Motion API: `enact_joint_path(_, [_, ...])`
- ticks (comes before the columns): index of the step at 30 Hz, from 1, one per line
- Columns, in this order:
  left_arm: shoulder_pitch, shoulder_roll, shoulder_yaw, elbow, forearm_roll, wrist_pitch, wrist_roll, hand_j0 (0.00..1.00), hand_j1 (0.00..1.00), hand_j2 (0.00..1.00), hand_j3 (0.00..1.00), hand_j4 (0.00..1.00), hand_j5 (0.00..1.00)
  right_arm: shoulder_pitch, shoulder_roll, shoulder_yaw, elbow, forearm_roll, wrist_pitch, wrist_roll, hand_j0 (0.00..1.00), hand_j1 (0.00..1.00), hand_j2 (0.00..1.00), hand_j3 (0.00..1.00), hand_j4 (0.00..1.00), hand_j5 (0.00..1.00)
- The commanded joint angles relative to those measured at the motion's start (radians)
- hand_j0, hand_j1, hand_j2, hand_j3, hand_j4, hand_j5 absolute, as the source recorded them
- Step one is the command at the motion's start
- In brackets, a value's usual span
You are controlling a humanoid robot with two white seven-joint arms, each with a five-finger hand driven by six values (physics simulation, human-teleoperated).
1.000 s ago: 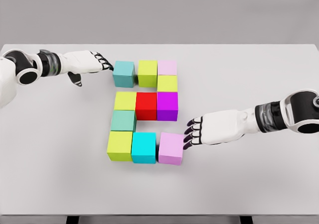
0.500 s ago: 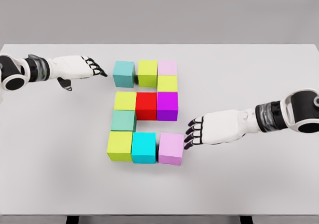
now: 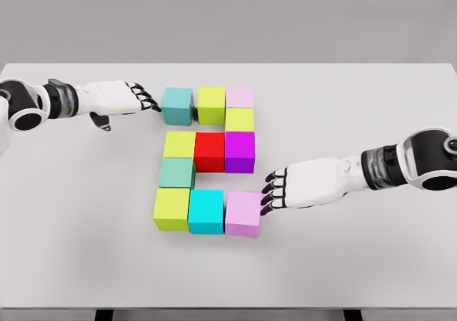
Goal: Assemble the squares on the desktop into the number 2
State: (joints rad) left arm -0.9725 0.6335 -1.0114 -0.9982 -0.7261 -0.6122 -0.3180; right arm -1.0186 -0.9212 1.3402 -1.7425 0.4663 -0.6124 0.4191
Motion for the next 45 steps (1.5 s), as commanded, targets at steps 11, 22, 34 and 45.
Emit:
enact_joint_path(11, [-0.002, -0.017, 0.004, 0.006, 0.002, 0.001, 0.000, 1.00, 1.00, 1.00, 1.00, 1.00, 1.00, 0.000, 0.005, -0.001, -0.002, -0.008, 0.002, 0.000, 0.97, 0.97, 0.97, 0.97, 0.97, 0.97])
enact_joint_path(22, [-0.003, -0.041, 0.004, 0.007, -0.001, 0.001, 0.000, 1.00, 1.00, 1.00, 1.00, 1.00, 1.00, -0.002, -0.131, -0.144, 0.003, -0.017, 0.002, 0.001, 0.98, 0.98, 0.98, 0.98, 0.98, 0.98])
enact_joint_path(34, [-0.009, 0.058, 0.025, 0.023, 0.066, 0.001, 0.002, 1.00, 1.00, 1.00, 1.00, 1.00, 1.00, 0.422, -0.277, -0.681, 0.041, -0.658, 0.002, -0.006, 1.00, 1.00, 1.00, 1.00, 1.00, 1.00])
enact_joint_path(45, [-0.005, 0.180, 0.028, 0.035, 0.158, 0.001, 0.002, 1.00, 1.00, 1.00, 1.00, 1.00, 1.00, 0.749, -0.050, -0.984, 0.132, -0.696, 0.002, 0.003, 1.00, 1.00, 1.00, 1.00, 1.00, 1.00])
